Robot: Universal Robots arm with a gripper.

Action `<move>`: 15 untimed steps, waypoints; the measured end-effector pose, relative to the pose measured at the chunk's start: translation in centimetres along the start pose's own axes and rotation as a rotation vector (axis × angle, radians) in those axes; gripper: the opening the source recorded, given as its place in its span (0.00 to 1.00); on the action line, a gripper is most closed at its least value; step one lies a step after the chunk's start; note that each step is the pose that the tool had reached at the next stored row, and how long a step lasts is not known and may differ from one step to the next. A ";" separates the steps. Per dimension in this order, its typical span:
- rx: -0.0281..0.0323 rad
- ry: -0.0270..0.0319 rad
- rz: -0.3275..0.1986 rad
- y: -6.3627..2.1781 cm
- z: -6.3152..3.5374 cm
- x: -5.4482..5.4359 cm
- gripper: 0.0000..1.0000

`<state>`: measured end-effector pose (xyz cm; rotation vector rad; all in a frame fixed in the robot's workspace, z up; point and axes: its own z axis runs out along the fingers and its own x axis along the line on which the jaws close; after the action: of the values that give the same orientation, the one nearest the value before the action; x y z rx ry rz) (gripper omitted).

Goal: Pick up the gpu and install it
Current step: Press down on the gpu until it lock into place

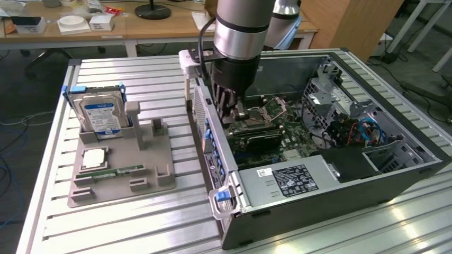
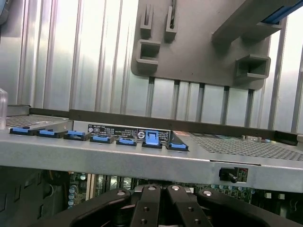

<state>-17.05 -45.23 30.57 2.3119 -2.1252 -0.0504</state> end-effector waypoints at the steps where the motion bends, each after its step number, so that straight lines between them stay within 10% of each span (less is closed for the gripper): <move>1: -0.0001 0.0000 0.000 0.01 0.03 0.1 0.10; 15: 0.0006 -0.0010 0.000 -0.08 0.38 0.1 0.10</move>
<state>-16.97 -45.33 30.19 2.3127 -2.1259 -0.0508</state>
